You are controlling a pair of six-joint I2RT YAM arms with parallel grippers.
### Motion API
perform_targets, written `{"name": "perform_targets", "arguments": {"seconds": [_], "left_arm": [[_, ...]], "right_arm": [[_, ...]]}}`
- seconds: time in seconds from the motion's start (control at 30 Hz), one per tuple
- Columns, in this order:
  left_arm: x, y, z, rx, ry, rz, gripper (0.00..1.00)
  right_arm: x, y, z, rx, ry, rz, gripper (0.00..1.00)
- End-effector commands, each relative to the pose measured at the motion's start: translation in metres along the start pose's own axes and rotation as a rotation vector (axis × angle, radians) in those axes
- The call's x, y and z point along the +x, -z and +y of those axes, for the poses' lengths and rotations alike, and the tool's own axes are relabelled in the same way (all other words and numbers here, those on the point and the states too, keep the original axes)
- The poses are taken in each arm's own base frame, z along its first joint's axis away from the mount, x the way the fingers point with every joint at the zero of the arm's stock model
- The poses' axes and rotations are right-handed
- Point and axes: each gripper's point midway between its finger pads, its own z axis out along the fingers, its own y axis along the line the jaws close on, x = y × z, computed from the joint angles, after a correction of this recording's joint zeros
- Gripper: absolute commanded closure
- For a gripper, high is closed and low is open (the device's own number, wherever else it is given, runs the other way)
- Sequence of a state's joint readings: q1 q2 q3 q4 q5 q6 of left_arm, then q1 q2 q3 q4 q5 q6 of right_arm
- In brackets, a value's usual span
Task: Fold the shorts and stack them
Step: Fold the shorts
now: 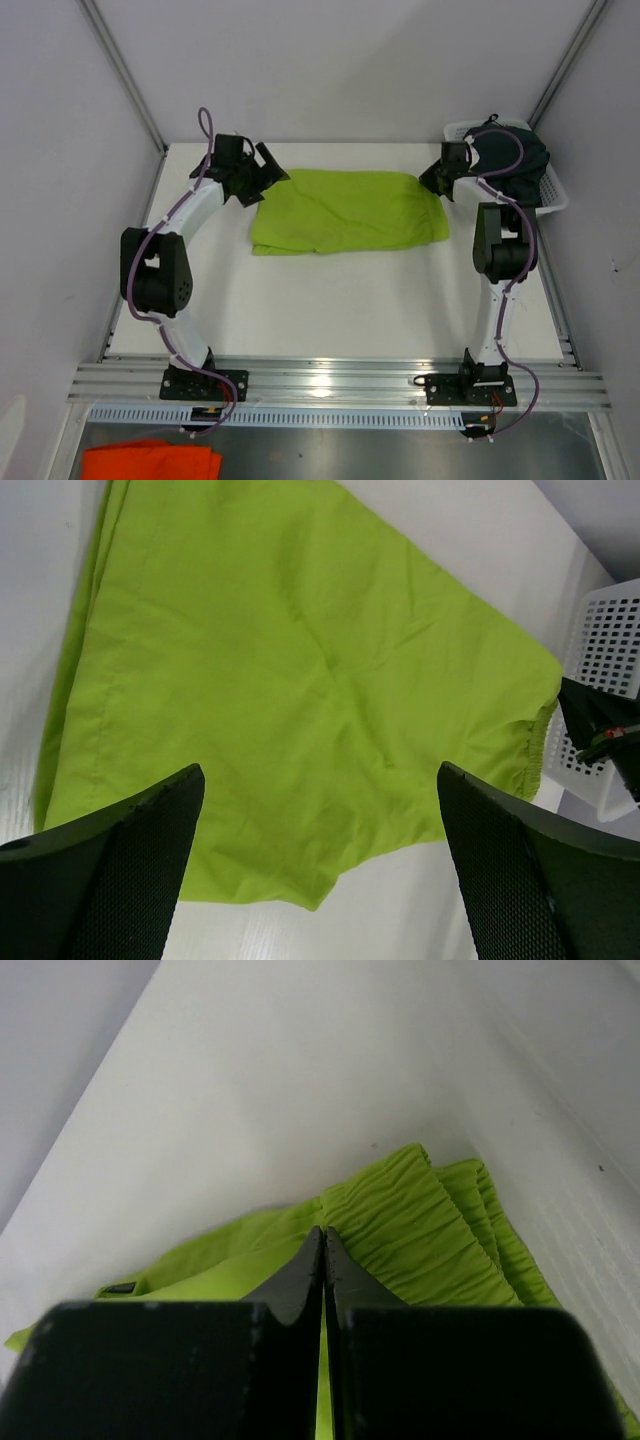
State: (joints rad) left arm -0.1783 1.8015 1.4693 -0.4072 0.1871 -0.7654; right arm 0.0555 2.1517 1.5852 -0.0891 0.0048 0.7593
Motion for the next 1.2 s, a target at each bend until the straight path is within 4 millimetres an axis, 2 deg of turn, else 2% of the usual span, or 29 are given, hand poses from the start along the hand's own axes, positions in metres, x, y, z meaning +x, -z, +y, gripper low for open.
{"name": "perform_targets", "arguments": {"seconds": [0.0, 0.07, 0.1, 0.13, 0.17, 0.23, 0.43, 0.6, 0.67, 0.77, 0.8, 0.83, 0.87, 0.97, 1.0, 1.03, 1.1, 1.17], "left_arm": [[-0.006, 0.021, -0.021, 0.074, -0.065, -0.054, 0.01], [-0.001, 0.022, -0.02, 0.066, -0.065, -0.055, 0.01], [0.009, 0.02, -0.024, 0.079, -0.075, -0.047, 0.01], [0.016, 0.02, -0.023, 0.076, -0.077, -0.04, 0.02], [0.024, 0.019, -0.024, 0.062, -0.088, -0.04, 0.02], [0.036, 0.016, -0.019, 0.052, -0.095, -0.034, 0.02], [0.056, 0.008, -0.014, 0.054, -0.109, 0.006, 0.02], [0.062, -0.006, -0.011, 0.052, -0.125, 0.021, 0.02], [0.06, -0.01, -0.009, 0.037, -0.139, 0.023, 0.01], [0.056, -0.023, 0.003, -0.017, -0.16, 0.016, 0.01], [0.05, -0.025, 0.001, -0.023, -0.164, 0.003, 0.02], [0.052, -0.033, 0.01, -0.042, -0.162, 0.023, 0.01], [0.051, -0.034, 0.01, -0.039, -0.16, 0.032, 0.01], [0.051, -0.038, 0.014, -0.022, -0.15, 0.03, 0.02], [0.052, -0.038, 0.014, -0.017, -0.152, 0.031, 0.02], [0.056, -0.038, 0.017, -0.018, -0.151, 0.04, 0.02], [0.061, -0.04, 0.018, -0.01, -0.149, 0.053, 0.02], [0.069, -0.041, 0.023, -0.012, -0.145, 0.077, 0.02]], "right_arm": [[-0.019, -0.01, 0.004, 0.048, -0.002, -0.094, 1.0], [-0.014, -0.019, 0.006, 0.053, 0.022, -0.086, 1.0], [-0.016, -0.021, 0.008, 0.062, 0.027, -0.087, 1.0], [-0.01, -0.028, 0.002, 0.088, 0.033, -0.085, 1.0], [-0.006, -0.031, 0.004, 0.089, 0.041, -0.078, 1.0], [0.0, -0.033, 0.002, 0.106, 0.048, -0.075, 1.0], [0.006, -0.023, -0.001, 0.142, 0.077, -0.089, 1.0], [-0.004, 0.007, 0.017, 0.101, 0.078, -0.132, 1.0], [-0.009, 0.022, 0.034, 0.051, 0.113, -0.143, 0.96], [-0.013, 0.037, 0.052, 0.0, 0.158, -0.143, 0.93], [-0.016, 0.048, 0.058, -0.029, 0.162, -0.146, 0.92], [-0.018, 0.053, 0.06, -0.042, 0.165, -0.148, 0.92], [-0.018, 0.057, 0.064, -0.069, 0.163, -0.151, 0.92], [-0.004, 0.066, 0.066, -0.116, 0.145, -0.112, 0.93], [0.008, 0.064, 0.059, -0.113, 0.143, -0.085, 0.93], [0.011, 0.063, 0.057, -0.104, 0.136, -0.087, 0.93], [0.017, 0.058, 0.054, -0.101, 0.124, -0.104, 0.94], [0.03, 0.041, 0.039, -0.054, 0.123, -0.075, 0.95]]}}
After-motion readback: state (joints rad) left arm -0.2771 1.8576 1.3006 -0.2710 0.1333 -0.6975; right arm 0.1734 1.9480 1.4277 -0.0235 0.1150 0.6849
